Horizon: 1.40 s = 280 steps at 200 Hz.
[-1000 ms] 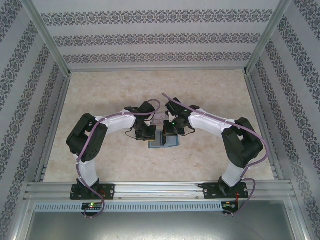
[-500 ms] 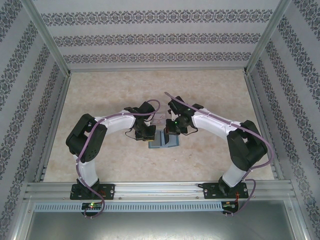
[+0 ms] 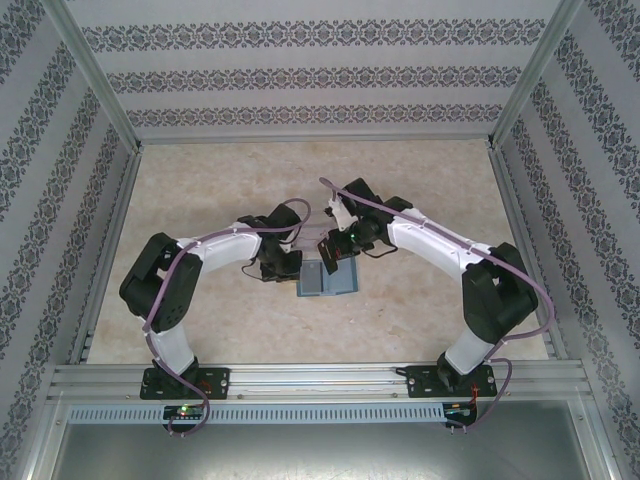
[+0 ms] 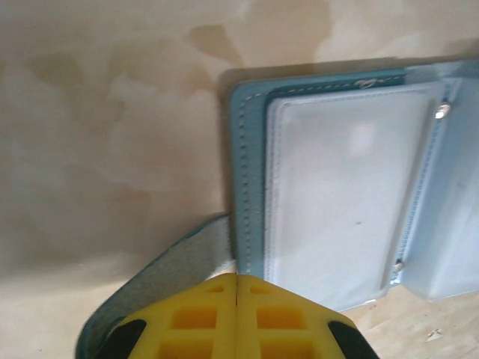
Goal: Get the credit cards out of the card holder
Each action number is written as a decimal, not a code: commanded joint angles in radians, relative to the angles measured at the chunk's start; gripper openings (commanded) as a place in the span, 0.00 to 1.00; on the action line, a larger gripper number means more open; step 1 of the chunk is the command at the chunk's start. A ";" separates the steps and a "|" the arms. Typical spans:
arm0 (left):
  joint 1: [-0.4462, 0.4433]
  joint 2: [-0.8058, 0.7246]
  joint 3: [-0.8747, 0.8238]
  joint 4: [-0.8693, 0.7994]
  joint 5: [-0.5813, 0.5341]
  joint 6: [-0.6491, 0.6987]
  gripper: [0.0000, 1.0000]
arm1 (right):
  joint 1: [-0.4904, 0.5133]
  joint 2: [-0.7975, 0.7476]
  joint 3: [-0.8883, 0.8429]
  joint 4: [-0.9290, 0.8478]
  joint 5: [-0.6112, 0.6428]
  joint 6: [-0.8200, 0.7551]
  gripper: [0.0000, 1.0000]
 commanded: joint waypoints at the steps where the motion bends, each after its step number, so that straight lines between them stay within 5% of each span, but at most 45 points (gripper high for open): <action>1: 0.017 -0.035 -0.026 -0.004 -0.005 -0.020 0.00 | -0.021 0.030 0.040 -0.051 -0.045 -0.225 0.00; 67: 0.039 -0.064 -0.100 0.030 0.004 -0.037 0.00 | -0.040 0.099 0.191 -0.194 -0.021 -0.832 0.00; 106: 0.041 -0.080 -0.130 0.035 0.000 -0.047 0.00 | -0.059 0.223 0.394 -0.336 0.004 -1.031 0.00; 227: 0.044 -0.112 -0.147 0.014 -0.021 -0.073 0.00 | -0.089 0.571 0.973 -0.607 0.042 -1.207 0.00; 280: 0.045 -0.115 -0.148 0.010 -0.023 -0.077 0.00 | -0.083 0.666 1.092 -0.660 0.045 -1.237 0.00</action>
